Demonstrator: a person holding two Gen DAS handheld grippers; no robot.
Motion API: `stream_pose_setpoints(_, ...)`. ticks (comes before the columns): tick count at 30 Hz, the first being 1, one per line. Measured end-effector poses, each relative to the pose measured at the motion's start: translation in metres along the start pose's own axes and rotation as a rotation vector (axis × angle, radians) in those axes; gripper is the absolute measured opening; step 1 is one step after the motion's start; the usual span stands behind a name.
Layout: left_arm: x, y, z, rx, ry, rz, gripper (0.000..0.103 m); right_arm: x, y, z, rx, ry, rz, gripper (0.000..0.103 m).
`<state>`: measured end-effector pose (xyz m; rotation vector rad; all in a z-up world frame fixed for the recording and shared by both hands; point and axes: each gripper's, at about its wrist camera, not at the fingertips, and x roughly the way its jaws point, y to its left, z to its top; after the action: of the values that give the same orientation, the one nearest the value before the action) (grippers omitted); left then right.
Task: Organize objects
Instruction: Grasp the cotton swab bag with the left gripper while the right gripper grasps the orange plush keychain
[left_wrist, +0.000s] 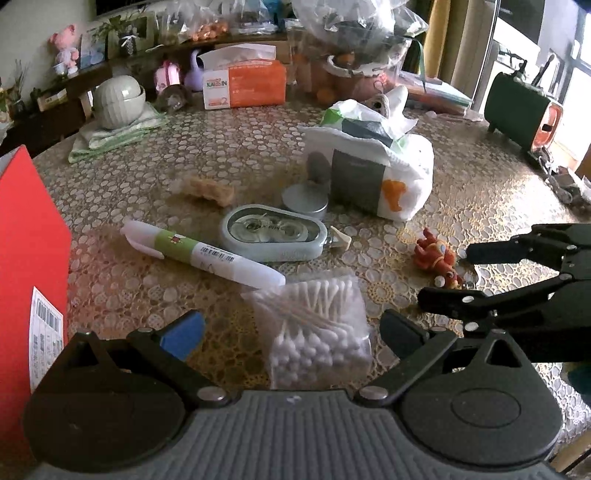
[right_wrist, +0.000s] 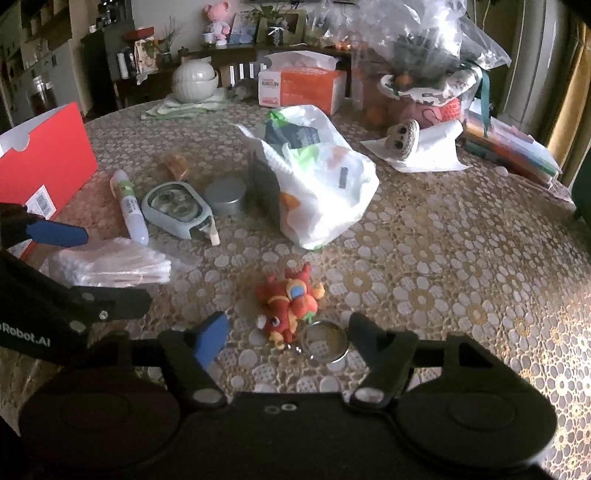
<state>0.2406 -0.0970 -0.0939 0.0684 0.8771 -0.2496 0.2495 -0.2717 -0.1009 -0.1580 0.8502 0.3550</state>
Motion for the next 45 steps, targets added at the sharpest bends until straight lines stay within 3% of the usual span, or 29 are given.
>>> stream_pose_setpoints(2,-0.002,0.000,-0.001,-0.003,-0.007,0.007,0.100,0.000,0.001,0.001,-0.001,-0.002,-0.007,0.057)
stream_pose_setpoints(5,-0.005,0.001,-0.001,-0.016,-0.004,-0.002,0.081,0.000,0.001,0.002,-0.002,-0.002,-0.012,0.046)
stream_pose_setpoints(12,-0.011,-0.006,-0.002,0.026,-0.003,-0.014,0.043,-0.004,0.005,0.004,0.013,-0.001,-0.020,0.037)
stream_pose_setpoints(25,-0.045,-0.006,-0.003,0.028,-0.034,-0.022,0.038,-0.038,0.012,0.001,0.068,-0.023,-0.008,0.037)
stream_pose_setpoints(45,-0.138,0.022,-0.017,-0.035,-0.106,-0.033,0.038,-0.136,0.086,0.015,0.009,-0.126,0.068,0.036)
